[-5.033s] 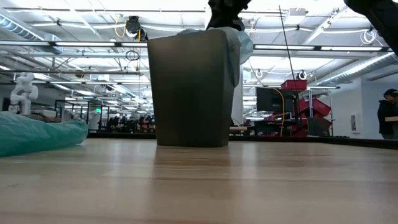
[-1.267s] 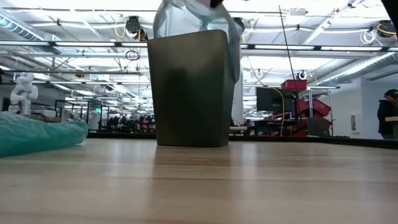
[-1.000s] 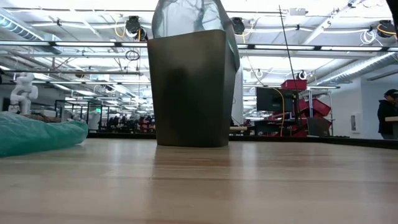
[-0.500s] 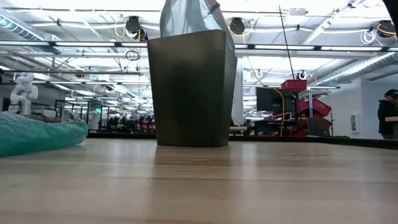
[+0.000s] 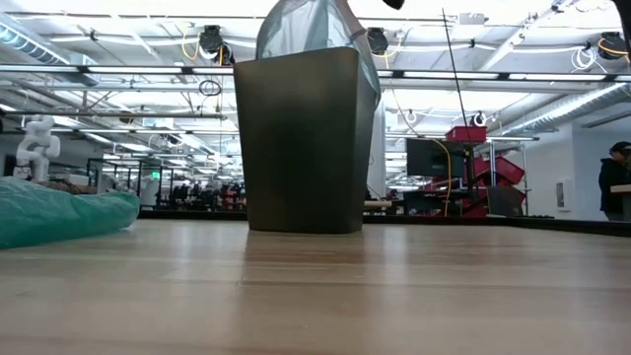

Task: Place trash/remove bag and relplace
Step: Close the blue trash bag in the trash bin

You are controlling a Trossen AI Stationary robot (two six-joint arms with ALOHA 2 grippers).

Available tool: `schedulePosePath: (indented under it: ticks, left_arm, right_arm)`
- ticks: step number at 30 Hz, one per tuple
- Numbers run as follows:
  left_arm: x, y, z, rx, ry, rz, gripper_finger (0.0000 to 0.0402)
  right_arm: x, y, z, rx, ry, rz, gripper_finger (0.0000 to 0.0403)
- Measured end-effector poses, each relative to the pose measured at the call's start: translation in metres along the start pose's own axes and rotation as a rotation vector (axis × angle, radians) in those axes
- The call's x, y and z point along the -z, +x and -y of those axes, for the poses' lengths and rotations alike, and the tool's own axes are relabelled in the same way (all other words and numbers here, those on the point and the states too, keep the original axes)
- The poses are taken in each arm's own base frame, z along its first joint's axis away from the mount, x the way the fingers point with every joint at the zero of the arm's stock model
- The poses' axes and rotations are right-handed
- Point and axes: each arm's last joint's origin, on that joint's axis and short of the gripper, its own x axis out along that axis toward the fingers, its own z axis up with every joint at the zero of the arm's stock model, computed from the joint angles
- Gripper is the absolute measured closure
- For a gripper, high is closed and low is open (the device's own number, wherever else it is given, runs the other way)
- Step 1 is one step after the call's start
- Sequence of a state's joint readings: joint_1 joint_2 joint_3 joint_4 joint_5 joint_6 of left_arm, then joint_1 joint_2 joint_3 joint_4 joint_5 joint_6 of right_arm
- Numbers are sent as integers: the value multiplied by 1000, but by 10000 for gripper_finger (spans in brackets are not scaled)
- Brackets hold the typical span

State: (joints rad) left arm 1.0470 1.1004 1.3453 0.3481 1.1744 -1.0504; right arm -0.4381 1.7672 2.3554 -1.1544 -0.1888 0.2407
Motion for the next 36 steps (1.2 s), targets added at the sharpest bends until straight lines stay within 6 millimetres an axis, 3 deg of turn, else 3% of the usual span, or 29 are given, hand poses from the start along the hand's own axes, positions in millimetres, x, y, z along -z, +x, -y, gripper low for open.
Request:
schedulePosePath:
  ticks: [4,8,12,20,27,31,34,36]
  left_arm:
    - [0,0,0,0,-1,0,400]
    - [0,0,0,0,-1,0,400]
    - [0,0,0,0,-2,0,400]
    - [0,0,0,0,-10,1,400]
    - [0,0,1,1,-10,1,400]
    - [0,0,2,3,-8,1,400]
    - [0,0,2,2,-12,1,400]
    - [0,0,2,3,-12,1,400]
  right_arm:
    - [-3,-24,10,28,123,50,168]
    - [14,-40,6,69,-88,-81,140]
    - [39,-42,-2,194,-260,-315,147]
    - [61,8,-4,281,-310,-409,187]
    - [99,59,14,278,-295,-427,201]
    - [116,80,33,408,-288,-347,213]
    - [114,85,42,432,-287,-275,255]
    - [109,85,43,426,-293,-235,307]
